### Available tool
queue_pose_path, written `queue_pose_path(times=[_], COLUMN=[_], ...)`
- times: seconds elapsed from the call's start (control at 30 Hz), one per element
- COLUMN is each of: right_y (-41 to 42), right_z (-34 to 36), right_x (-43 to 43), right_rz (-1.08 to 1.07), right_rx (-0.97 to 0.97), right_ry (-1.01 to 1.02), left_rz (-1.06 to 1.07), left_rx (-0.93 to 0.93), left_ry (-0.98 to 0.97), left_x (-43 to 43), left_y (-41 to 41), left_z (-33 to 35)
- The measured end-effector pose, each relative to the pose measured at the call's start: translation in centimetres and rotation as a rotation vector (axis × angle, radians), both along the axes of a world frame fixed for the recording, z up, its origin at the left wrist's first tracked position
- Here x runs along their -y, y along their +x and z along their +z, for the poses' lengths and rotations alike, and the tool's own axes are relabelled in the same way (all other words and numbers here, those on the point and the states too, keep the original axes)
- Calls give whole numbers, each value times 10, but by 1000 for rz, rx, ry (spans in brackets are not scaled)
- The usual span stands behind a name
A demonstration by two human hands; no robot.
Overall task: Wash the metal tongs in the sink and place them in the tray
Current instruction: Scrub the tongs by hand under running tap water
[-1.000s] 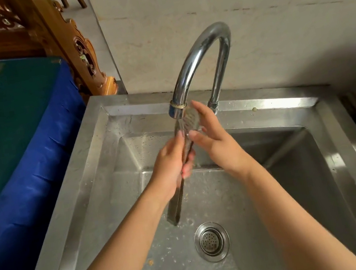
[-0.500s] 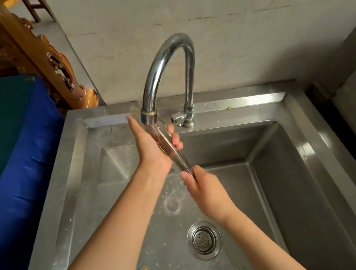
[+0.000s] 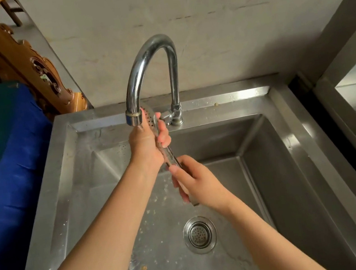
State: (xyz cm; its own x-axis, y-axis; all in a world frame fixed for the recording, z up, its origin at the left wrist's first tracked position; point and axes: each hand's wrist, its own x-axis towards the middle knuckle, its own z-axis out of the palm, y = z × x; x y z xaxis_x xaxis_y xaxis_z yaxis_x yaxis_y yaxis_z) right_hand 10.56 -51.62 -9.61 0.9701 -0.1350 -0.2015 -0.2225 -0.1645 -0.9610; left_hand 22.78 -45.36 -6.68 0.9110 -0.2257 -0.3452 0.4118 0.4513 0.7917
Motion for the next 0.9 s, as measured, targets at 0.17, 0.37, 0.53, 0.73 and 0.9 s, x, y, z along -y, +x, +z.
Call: queue_pose_path(times=[0.17, 0.37, 0.53, 0.73, 0.9], right_y=[1, -12, -21, -38, -53], right_z=[-2, -14, -39, -107, -168], right_x=[-4, 4, 8, 10, 24], right_rz=[55, 42, 35, 66, 90], right_rx=[35, -21, -96, -372, -546], right_ry=[-339, -446, -497, -627, -679], left_rz=[67, 74, 6, -367, -658], left_rx=[-208, 289, 385, 806, 702], left_ry=[59, 777, 975, 1582, 1847], left_x=[-6, -27, -47, -76, -97], left_y=[10, 19, 37, 54, 63], left_z=[-12, -43, -59, -79, -98])
